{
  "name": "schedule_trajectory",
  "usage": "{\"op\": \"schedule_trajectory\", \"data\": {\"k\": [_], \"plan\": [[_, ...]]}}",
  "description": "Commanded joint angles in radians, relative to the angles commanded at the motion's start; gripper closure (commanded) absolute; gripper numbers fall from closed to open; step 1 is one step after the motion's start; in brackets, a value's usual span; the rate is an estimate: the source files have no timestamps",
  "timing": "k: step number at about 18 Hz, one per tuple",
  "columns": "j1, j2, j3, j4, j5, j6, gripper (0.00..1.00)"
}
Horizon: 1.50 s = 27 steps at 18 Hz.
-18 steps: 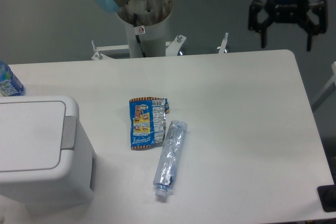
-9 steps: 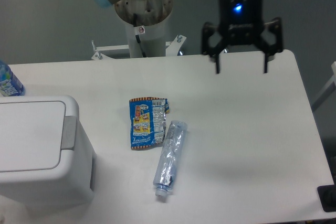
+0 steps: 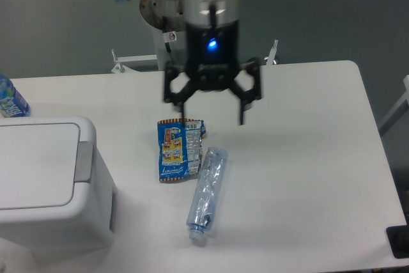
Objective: Open the trash can
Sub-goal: 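Move the open gripper across the table toward the trash can lid, then lower the gripper onto the trash can lid edge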
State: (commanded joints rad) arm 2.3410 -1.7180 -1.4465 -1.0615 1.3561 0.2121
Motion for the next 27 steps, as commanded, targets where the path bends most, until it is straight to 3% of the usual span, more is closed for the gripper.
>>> {"op": "schedule_trajectory", "data": {"k": [4, 8, 13, 27], "plan": [[-0.052, -0.031, 0.009, 0.009, 0.000, -0.074, 0.00], [-0.107, -0.063, 0.011, 0.060, 0.000, -0.118, 0.00], [-0.152, -0.078, 0.006, 0.063, 0.002, -0.129, 0.00], [-0.170, -0.098, 0.006, 0.080, 0.003, -0.112, 0.00]]}}
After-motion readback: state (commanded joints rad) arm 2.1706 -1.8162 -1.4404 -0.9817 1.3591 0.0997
